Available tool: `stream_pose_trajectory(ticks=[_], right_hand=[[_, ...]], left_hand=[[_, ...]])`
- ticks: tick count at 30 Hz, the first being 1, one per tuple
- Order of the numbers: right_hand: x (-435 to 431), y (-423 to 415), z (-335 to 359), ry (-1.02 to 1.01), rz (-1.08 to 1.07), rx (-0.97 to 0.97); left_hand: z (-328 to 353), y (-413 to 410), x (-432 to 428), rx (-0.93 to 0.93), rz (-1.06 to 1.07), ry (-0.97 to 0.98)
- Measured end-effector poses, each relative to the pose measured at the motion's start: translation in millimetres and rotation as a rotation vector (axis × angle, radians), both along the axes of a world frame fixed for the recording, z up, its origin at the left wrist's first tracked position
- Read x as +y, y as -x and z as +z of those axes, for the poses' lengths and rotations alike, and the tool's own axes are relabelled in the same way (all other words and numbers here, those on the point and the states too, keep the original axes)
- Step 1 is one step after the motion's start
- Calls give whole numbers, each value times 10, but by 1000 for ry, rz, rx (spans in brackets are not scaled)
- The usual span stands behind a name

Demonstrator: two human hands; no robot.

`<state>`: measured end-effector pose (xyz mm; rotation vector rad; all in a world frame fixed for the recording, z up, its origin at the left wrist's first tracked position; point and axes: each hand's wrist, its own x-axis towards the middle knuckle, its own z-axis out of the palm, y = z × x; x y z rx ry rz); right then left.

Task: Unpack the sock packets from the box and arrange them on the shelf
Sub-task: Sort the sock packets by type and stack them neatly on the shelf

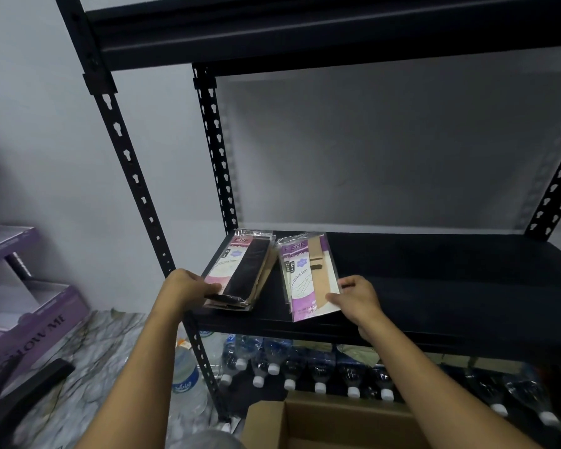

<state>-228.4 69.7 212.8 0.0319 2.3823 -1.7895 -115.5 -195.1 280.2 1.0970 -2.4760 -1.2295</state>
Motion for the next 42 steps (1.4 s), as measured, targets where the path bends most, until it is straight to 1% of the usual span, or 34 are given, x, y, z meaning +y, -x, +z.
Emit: stream_pose_trajectory(ticks=[3, 5, 10, 12, 16, 21, 25, 28, 36, 39, 42], right_hand=[[29, -48, 64, 65, 21, -27], [56, -74, 83, 105, 23, -37], [159, -130, 101, 180, -6, -37], [209, -156, 102, 201, -20, -27], [335, -207, 85, 238, -47, 5], [584, -287, 164, 295, -80, 73], [854, -349, 238, 320, -135, 124], [1115, -348, 241, 330, -176, 145], [1841, -203, 140, 373, -252, 144], [2058, -155, 112, 364, -282, 142], [2236, -130, 74, 367, -315, 135]], left_hand=[[53, -18, -12, -14, -10, -78], [73, -31, -32, 29, -8, -123], [89, -79, -48, 260, 31, -365], [73, -128, 25, 327, 22, -420], [-60, -237, 284, 469, 24, -505], [-334, -155, 752, 635, -11, -691], [-538, 12, 1189, 634, -87, -747], [-671, 191, 1473, 641, -101, -780], [-871, 498, 2117, 616, -123, -880], [-899, 600, 2362, 589, -169, -922], [-912, 659, 2562, 571, -213, -919]])
